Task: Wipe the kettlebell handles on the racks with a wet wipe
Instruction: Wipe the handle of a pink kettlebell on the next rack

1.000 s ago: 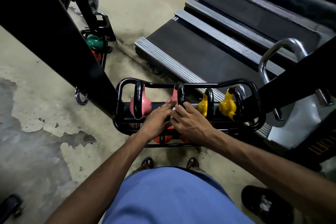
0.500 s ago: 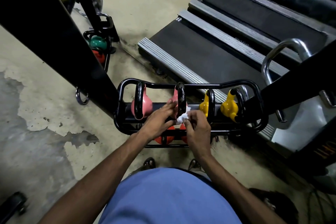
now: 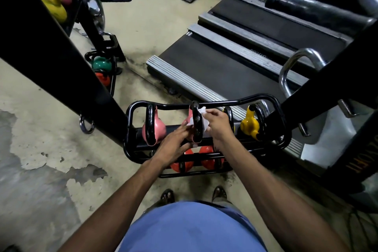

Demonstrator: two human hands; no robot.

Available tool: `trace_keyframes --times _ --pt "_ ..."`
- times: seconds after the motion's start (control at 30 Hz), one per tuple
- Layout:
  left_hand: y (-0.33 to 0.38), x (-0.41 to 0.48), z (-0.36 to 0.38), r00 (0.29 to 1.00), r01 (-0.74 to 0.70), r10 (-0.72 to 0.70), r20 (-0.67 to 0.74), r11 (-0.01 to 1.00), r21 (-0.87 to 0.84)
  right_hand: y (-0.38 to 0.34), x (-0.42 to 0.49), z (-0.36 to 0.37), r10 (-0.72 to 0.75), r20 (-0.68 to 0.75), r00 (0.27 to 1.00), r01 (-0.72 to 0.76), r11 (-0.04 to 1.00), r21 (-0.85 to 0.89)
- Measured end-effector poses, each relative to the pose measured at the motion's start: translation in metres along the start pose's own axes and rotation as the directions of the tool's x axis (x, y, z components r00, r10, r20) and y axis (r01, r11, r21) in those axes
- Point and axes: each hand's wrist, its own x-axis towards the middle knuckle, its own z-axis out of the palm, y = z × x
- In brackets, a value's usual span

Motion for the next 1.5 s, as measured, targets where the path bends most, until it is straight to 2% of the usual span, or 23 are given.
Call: trace_keyframes --times 0.07,0.1,0.17,0.2,0.23,0.27,0.3,0.33,0.4,0.5,0.63,0.7,0.77,0.8,0.87,0.9,0.97,1.07,1.1,1.23,1.33,1.43,1.5 --pt "-0.003 -0.001 0.001 1.0 -0.003 0.003 0.003 1.0 0.011 0.006 -0.013 -0.001 -0.258 0.001 0.966 0.251 0.937 -0.242" --pt "-0.005 -0.002 0.002 1.0 -0.01 0.01 -0.001 1.0 0.017 0.012 -0.02 -0.005 -0.451 0.047 0.891 0.431 0.809 -0.4" --pt "-0.004 -0.003 0.003 1.0 -0.019 0.019 -0.007 1.0 0.014 0.024 -0.033 -0.015 -0.716 0.299 0.631 0.706 0.369 -0.605" --pt "-0.004 -0.002 0.002 1.0 -0.023 0.023 -0.01 1.0 0.013 0.031 -0.036 -0.021 -0.721 0.49 0.491 0.778 0.109 -0.619" --pt "-0.004 -0.001 0.002 1.0 -0.027 0.027 -0.013 1.0 0.014 0.04 -0.035 -0.026 -0.645 0.667 0.372 0.803 -0.137 -0.58" --pt "-0.004 0.0 0.001 1.0 -0.024 0.024 -0.016 1.0 0.019 0.045 -0.032 -0.031 -0.524 0.798 0.299 0.79 -0.333 -0.515" --pt "-0.003 0.0 0.001 1.0 -0.01 0.011 -0.01 1.0 0.025 0.046 -0.028 -0.033 -0.406 0.873 0.271 0.767 -0.457 -0.451" --pt "-0.003 0.0 0.001 1.0 0.005 -0.005 -0.002 0.999 0.033 0.044 -0.024 -0.033 -0.313 0.911 0.268 0.751 -0.524 -0.401" --pt "-0.002 -0.001 0.002 1.0 0.027 -0.028 0.003 0.999 0.027 0.034 -0.013 -0.026 -0.213 0.932 0.293 0.744 -0.562 -0.363" --pt "0.004 -0.003 0.0 0.996 0.085 -0.087 -0.027 0.995 -0.05 0.015 0.002 -0.01 -0.211 0.917 0.338 0.751 -0.527 -0.398" --pt "0.004 0.002 0.0 0.979 0.2 -0.202 -0.04 0.979 -0.045 0.0 0.013 0.003 -0.256 0.873 0.416 0.727 -0.484 -0.488" --pt "0.005 0.002 0.007 0.963 0.252 -0.269 -0.005 0.912 -0.324 -0.009 0.015 0.007 -0.35 0.841 0.412 0.704 -0.464 -0.538" --pt "0.006 0.001 0.012 0.965 0.231 -0.263 -0.016 0.874 -0.427 -0.016 0.017 0.007 -0.464 0.781 0.418 0.679 -0.412 -0.608" --pt "0.004 -0.001 0.01 0.975 0.2 -0.224 -0.015 0.899 -0.39 -0.016 0.017 0.006 -0.52 0.738 0.429 0.663 -0.374 -0.649" --pt "-0.004 -0.001 0.007 0.993 0.105 -0.111 -0.026 0.981 -0.165 -0.011 0.015 0.003 -0.633 0.602 0.487 0.641 -0.209 -0.738" --pt "-0.005 -0.001 0.004 0.998 0.057 -0.057 -0.015 0.997 -0.042 -0.006 0.012 0.001 -0.676 0.502 0.539 0.633 -0.068 -0.771" --pt "-0.008 0.0 0.003 1.0 -0.003 0.003 0.005 1.0 0.006 0.005 0.0 -0.002 -0.703 0.286 0.652 0.602 0.25 -0.759" --pt "-0.007 -0.001 0.003 0.999 -0.033 0.033 -0.01 0.999 -0.009 0.027 -0.027 -0.007 -0.57 0.007 0.822 0.459 0.655 -0.6" --pt "-0.006 -0.001 0.002 0.999 -0.04 0.04 -0.015 0.999 -0.002 0.035 -0.036 -0.008 -0.497 -0.041 0.867 0.404 0.748 -0.527" --pt "-0.003 -0.001 0.001 1.0 -0.025 0.025 -0.006 1.0 0.018 0.037 -0.032 -0.003 -0.298 -0.108 0.948 0.262 0.929 -0.263" --pt "0.003 -0.002 0.002 1.0 0.012 -0.012 0.011 1.0 -0.02 0.014 0.0 0.004 -0.15 -0.104 0.983 0.143 0.988 -0.065" --pt "0.008 -0.004 0.004 0.999 0.044 -0.043 0.021 0.998 -0.043 0.009 0.0 0.003 -0.119 -0.081 0.99 0.117 0.993 -0.022" --pt "0.011 -0.005 0.003 0.999 0.044 -0.042 0.018 0.997 -0.062 0.015 -0.022 -0.005 -0.189 -0.039 0.981 0.183 0.976 -0.119"
